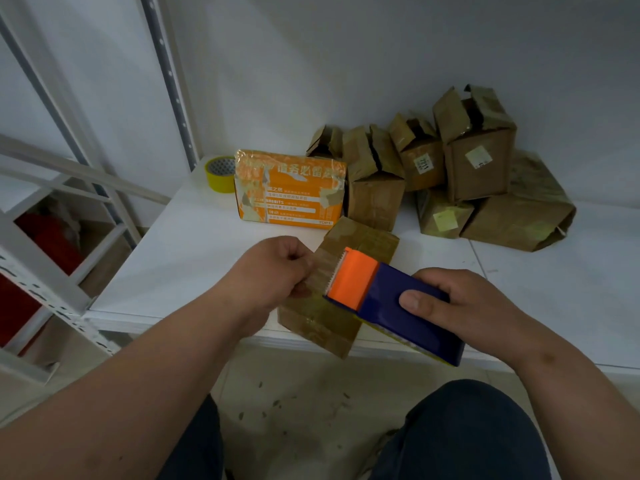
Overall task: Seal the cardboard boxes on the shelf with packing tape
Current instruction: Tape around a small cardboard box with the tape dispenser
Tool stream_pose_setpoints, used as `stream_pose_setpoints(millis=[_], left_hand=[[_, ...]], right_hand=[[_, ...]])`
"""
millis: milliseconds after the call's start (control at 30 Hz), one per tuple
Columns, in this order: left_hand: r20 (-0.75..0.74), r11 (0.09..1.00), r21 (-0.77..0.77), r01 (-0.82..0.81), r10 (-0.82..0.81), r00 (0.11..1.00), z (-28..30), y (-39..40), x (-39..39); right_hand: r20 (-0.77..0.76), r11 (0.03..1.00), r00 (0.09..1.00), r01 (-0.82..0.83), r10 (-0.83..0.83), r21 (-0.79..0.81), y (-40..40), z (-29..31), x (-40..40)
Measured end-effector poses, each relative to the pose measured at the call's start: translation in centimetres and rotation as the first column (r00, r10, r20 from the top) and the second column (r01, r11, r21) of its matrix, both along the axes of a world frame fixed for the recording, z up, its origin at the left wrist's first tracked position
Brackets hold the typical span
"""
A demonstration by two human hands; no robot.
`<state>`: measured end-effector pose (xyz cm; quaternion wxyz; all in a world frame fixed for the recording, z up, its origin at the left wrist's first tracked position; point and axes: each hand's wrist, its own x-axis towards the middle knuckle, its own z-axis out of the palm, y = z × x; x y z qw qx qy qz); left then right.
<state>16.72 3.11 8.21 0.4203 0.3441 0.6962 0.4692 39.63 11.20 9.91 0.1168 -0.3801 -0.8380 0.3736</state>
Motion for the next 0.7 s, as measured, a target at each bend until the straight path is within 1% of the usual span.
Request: stream_pose_setpoints(millis=[67, 100, 233, 300, 433, 567, 700], left_hand=[[0.059, 0.998, 0.033, -0.058, 0.056, 0.997, 0.5, -0.1, -1.3], [0.065, 0.995, 0.041, -0.091, 0.088, 0.994, 0.8, -0.2, -2.2], [0.022, 0.985, 0.003, -0.170, 0.170, 0.985, 0.7, -0.3, -5.5], [0.024, 0.987, -0.046, -0.156, 0.158, 0.987, 0.1, -0.2, -6.1], [0.032, 0.985, -0.124, -0.116, 0.121, 0.992, -1.4, 0.5, -6.2], [0.036, 0.985, -0.142, -0.095, 0.102, 0.994, -2.4, 1.2, -6.1], [-0.009, 0.983, -0.170, -0.072, 0.071, 0.997, -3.7, 1.8, -6.0]], right_hand=[[0.011, 1.000, 1.000, 0.000, -0.001, 0.011, 0.2, 0.4, 0.7], [0.014, 1.000, 1.000, 0.004, -0.005, 0.009, 0.4, 0.6, 1.2], [0.056, 0.998, 0.997, 0.050, -0.047, -0.050, 1.2, 0.6, 3.1], [0.091, 0.992, 0.994, 0.071, -0.062, -0.107, 1.4, 0.5, 3.4], [0.165, 0.976, 0.986, 0.068, -0.034, -0.208, 1.5, 0.2, 3.8], [0.190, 0.971, 0.981, 0.080, -0.037, -0.227, 1.6, 0.3, 4.1], [0.225, 0.969, 0.973, 0.107, -0.056, -0.222, 1.7, 0.0, 4.0]])
